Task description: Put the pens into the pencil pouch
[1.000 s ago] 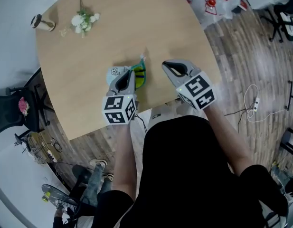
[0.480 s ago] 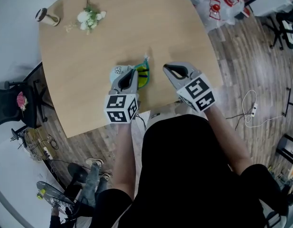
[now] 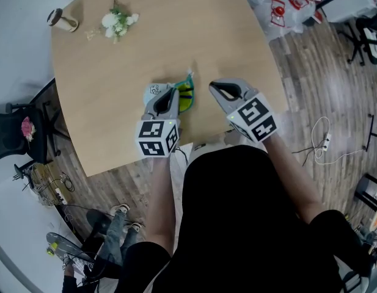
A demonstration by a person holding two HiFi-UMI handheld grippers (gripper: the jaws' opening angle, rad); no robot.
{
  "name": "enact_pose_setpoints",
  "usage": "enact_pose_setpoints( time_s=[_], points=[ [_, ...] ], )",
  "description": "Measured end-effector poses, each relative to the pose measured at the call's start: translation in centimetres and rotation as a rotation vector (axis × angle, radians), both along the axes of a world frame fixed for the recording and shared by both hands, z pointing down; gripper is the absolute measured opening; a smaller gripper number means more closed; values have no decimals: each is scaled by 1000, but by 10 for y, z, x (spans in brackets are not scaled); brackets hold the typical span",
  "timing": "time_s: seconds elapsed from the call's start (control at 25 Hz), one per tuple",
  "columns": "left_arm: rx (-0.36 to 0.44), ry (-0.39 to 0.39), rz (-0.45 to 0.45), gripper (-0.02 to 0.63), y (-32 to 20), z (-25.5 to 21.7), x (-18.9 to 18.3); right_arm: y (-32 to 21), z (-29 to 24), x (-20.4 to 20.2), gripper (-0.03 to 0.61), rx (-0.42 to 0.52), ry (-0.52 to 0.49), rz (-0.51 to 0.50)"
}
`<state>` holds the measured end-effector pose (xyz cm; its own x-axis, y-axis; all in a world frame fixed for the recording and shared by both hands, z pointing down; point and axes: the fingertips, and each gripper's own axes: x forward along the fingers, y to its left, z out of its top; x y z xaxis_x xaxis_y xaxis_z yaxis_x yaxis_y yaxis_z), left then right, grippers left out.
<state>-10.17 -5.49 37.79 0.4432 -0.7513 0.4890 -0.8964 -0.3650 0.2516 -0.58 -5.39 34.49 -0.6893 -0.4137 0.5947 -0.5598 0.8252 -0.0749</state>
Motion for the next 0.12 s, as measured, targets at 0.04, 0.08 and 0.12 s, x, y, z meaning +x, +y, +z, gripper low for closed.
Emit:
enact_pose_setpoints(
  time_s=[0.04,0.08,0.12],
  points=[
    [-1,0,0,18,0,0,-1,0,0,-1,8,0,1,-1],
    [-2,1,0,18,0,0,-1,0,0,-1,8,-1,3,-3],
    [-3,1,1,18,0,1,-2,0,0,-2,8,-1,4,-4]
  ],
)
